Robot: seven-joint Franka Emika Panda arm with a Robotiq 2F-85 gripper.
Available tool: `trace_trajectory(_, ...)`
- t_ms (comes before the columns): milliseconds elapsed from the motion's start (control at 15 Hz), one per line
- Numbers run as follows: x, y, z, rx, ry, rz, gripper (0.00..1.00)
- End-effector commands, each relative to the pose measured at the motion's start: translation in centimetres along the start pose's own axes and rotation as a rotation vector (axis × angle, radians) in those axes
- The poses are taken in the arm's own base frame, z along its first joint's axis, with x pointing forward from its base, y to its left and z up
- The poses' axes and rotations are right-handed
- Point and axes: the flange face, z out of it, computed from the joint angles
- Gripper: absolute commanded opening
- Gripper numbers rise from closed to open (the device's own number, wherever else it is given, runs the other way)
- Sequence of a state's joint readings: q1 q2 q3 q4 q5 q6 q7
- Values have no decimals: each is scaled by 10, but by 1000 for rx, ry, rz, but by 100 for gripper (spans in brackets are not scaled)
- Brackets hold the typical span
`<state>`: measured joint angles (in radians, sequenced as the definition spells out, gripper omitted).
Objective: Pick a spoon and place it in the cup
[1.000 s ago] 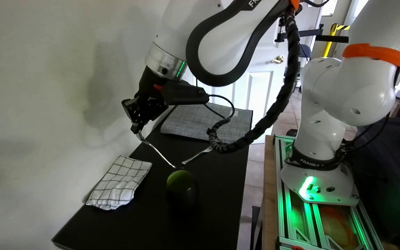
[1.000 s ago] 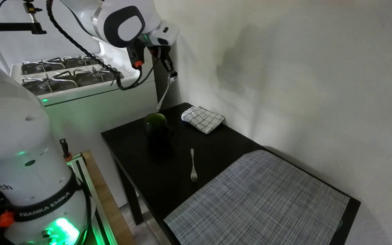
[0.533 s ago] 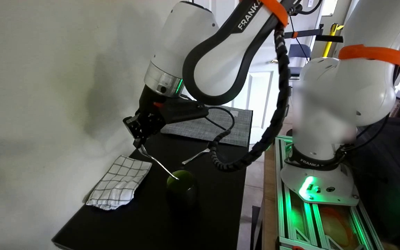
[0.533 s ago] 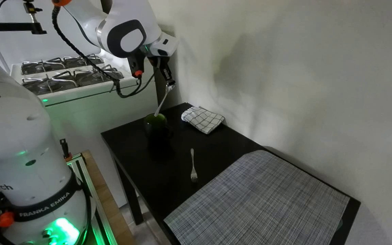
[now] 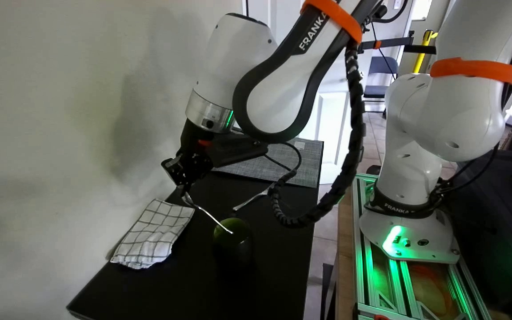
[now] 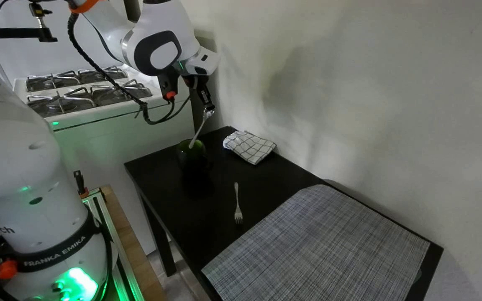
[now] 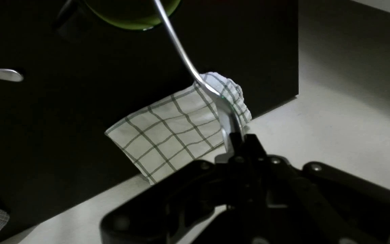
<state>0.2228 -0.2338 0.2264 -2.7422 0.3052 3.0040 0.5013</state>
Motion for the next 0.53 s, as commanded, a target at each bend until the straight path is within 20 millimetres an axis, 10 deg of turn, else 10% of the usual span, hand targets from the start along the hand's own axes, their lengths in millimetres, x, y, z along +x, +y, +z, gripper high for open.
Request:
trace_trajectory(0,-9,0,15,-15,-11,-6,1)
trace_trajectory(467,-12,8,29,-57,-35,-34,1)
